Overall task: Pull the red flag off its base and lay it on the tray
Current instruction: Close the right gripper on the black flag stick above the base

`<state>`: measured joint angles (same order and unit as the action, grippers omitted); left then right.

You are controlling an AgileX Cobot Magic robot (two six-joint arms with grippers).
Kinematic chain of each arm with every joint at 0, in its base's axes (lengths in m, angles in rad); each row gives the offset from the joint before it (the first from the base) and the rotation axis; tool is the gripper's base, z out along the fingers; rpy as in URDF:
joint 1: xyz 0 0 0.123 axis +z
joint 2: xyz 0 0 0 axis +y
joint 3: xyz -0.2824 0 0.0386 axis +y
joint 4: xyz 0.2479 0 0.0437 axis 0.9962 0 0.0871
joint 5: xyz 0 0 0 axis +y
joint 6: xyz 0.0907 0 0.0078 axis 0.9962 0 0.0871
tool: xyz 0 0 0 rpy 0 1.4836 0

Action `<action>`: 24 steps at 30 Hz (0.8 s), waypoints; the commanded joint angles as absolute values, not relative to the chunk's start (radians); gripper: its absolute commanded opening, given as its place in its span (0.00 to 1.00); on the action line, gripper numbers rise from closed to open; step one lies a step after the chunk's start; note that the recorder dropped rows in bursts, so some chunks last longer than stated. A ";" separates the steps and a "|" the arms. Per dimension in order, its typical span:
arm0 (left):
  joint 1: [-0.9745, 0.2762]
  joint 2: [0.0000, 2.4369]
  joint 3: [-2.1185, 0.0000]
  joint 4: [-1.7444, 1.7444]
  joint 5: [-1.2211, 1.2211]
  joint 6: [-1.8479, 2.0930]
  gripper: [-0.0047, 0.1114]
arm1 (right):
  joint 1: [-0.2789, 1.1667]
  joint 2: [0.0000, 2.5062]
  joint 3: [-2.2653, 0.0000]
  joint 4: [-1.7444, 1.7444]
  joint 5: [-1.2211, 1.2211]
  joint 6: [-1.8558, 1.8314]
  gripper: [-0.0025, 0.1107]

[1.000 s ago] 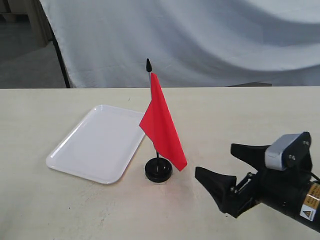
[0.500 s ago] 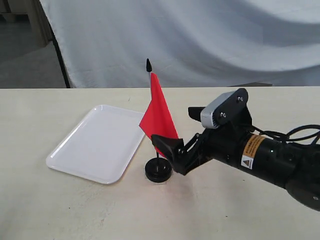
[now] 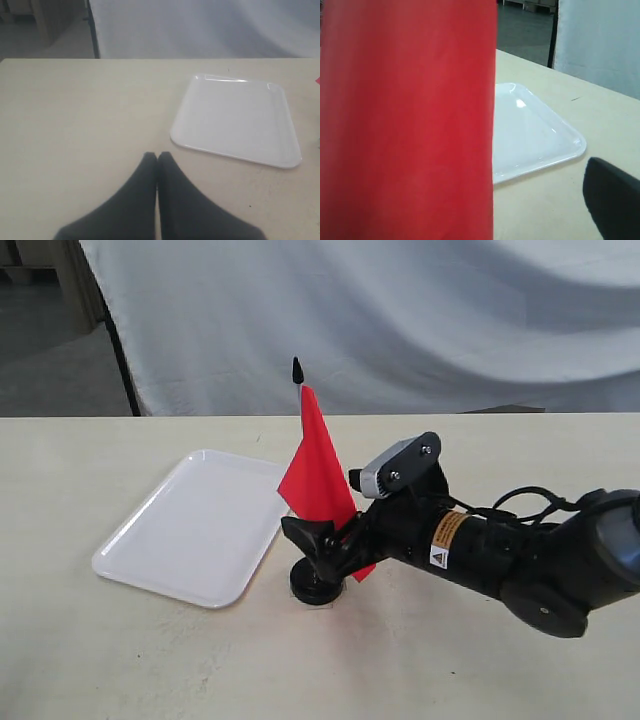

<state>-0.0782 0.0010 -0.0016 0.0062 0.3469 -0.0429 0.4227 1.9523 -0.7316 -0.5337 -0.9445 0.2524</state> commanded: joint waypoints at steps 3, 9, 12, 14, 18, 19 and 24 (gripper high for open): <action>-0.083 0.000 0.000 0.006 0.344 -0.042 0.04 | 0.423 2.055 -0.787 -0.539 -0.988 0.223 0.93; -0.083 0.000 0.000 0.006 0.344 -0.042 0.04 | 0.423 2.090 -0.791 -0.544 -1.088 0.211 0.91; -0.083 0.000 0.000 0.006 0.344 -0.042 0.04 | 0.423 2.090 -0.791 -0.538 -1.088 0.216 0.58; -0.083 0.000 0.000 0.006 0.344 -0.042 0.04 | 0.423 2.088 -0.787 -0.549 -1.084 0.249 0.15; -0.083 0.000 0.000 0.006 0.344 -0.042 0.04 | 0.421 2.088 -0.787 -0.557 -1.086 0.289 0.04; -0.083 0.000 0.000 0.006 0.344 -0.042 0.04 | 0.421 2.083 -0.783 -0.557 -1.088 0.289 0.03; -0.083 0.000 0.000 0.006 0.344 -0.042 0.04 | 0.421 2.012 -0.759 -0.557 -1.042 0.235 0.02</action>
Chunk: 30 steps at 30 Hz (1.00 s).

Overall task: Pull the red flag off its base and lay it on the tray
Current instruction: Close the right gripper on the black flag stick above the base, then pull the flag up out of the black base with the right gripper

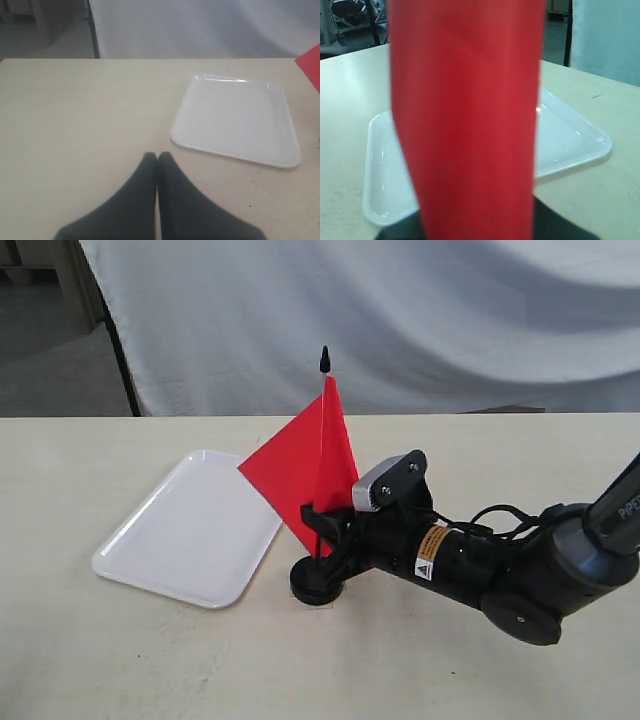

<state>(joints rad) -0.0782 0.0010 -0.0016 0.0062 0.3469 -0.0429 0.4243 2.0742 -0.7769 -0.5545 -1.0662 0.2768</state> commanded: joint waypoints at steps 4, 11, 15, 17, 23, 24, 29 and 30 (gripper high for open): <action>-0.083 0.000 0.000 0.006 0.344 -0.042 0.04 | 0.421 1.879 -0.754 -0.550 -0.922 0.246 0.02; -0.083 0.000 0.000 0.006 0.344 -0.042 0.04 | 0.424 1.706 -0.831 -0.573 -0.765 0.674 0.02; -0.083 0.000 0.000 0.006 0.344 -0.042 0.04 | 0.471 1.720 -0.954 -0.676 -0.557 0.925 0.02; -0.083 0.000 0.000 0.006 0.344 -0.042 0.04 | 0.516 1.755 -1.023 -0.694 -0.455 1.010 0.02; -0.083 0.000 0.000 0.006 0.344 -0.042 0.04 | 0.635 1.911 -1.232 -0.756 -0.169 1.180 0.02; -0.083 0.000 0.000 0.006 0.344 -0.042 0.04 | 0.649 1.940 -1.266 -0.756 -0.128 1.198 0.02; -0.083 0.000 0.000 0.006 0.344 -0.042 0.04 | 0.692 2.061 -1.406 -0.756 -0.025 1.263 0.02; -0.083 0.000 0.000 0.006 0.344 -0.042 0.04 | 0.691 2.081 -1.430 -0.756 -0.010 1.277 0.02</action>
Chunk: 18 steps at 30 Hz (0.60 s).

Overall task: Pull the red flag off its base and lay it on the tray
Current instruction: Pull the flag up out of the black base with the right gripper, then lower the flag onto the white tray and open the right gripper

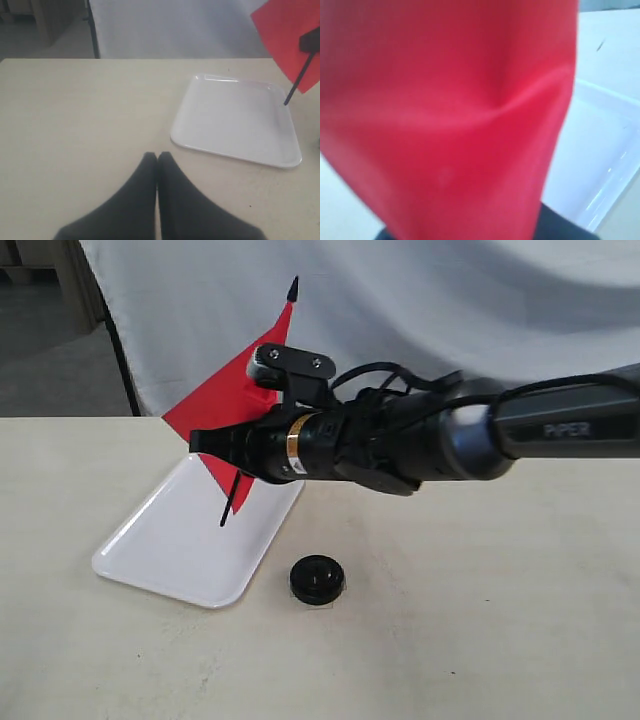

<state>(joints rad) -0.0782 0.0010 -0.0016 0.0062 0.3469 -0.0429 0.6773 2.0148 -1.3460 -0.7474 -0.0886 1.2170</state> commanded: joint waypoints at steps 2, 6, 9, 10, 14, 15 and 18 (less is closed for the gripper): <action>-0.083 0.000 0.000 0.006 0.344 -0.042 0.04 | 0.694 2.116 -1.466 -0.756 0.007 1.306 0.02; -0.083 0.000 0.000 0.006 0.344 -0.042 0.04 | 0.701 2.161 -1.503 -0.764 0.018 1.308 0.02; -0.083 0.000 0.000 0.006 0.344 -0.042 0.04 | 0.714 2.174 -1.542 -0.766 0.134 1.194 0.02; -0.083 0.000 0.000 0.006 0.344 -0.042 0.04 | 0.721 2.176 -1.565 -0.747 0.209 1.104 0.02; -0.083 0.000 0.000 0.006 0.344 -0.042 0.04 | 0.728 2.186 -1.686 -0.455 0.466 0.661 0.02; -0.083 0.000 0.000 0.006 0.344 -0.042 0.04 | 0.723 2.190 -1.715 -0.364 0.508 0.562 0.02; -0.083 0.000 0.000 0.006 0.344 -0.042 0.04 | 0.698 2.210 -1.812 -0.046 0.598 0.311 0.02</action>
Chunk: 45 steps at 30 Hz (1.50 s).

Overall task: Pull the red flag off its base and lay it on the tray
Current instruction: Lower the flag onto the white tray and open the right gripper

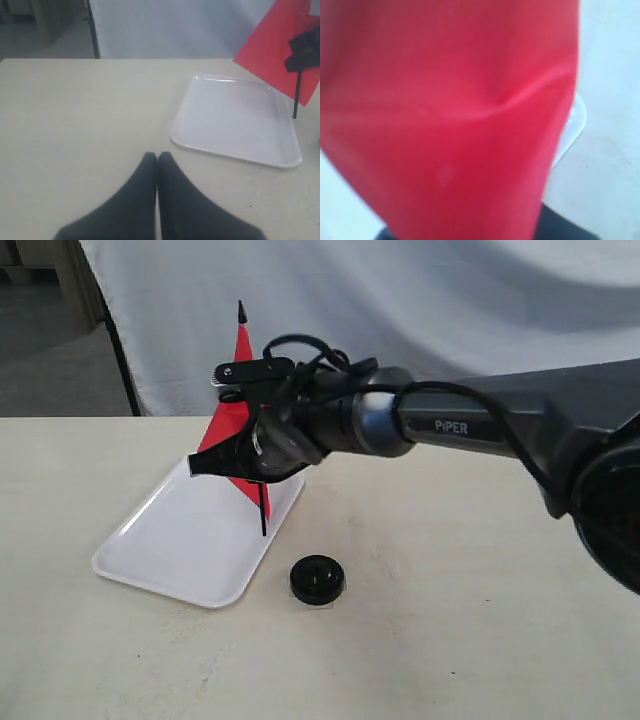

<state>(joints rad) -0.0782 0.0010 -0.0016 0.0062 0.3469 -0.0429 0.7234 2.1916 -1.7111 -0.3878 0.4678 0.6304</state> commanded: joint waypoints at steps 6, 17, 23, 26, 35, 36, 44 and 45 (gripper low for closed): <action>-0.083 0.000 0.000 0.006 0.344 -0.042 0.04 | 0.662 2.268 -1.898 0.318 0.660 0.139 0.02; -0.083 0.000 0.000 0.006 0.344 -0.042 0.04 | 0.642 2.368 -1.899 0.638 0.577 0.115 0.02; -0.083 0.000 0.000 0.006 0.344 -0.042 0.04 | 0.633 2.397 -1.899 0.671 0.553 0.136 0.09; -0.083 0.000 0.000 0.006 0.344 -0.042 0.04 | 0.633 2.405 -1.899 0.673 0.551 0.136 0.25; -0.083 0.000 0.000 0.006 0.344 -0.042 0.04 | 0.633 2.394 -1.899 0.653 0.535 0.114 0.76; -0.083 0.000 0.000 0.006 0.344 -0.042 0.04 | 0.633 2.388 -1.899 0.640 0.539 0.114 0.77; -0.083 0.000 0.000 0.006 0.344 -0.042 0.04 | 0.633 2.279 -1.899 0.374 0.646 0.026 0.72; -0.083 0.000 0.000 0.006 0.344 -0.042 0.04 | 0.635 2.272 -1.899 0.340 0.675 0.018 0.67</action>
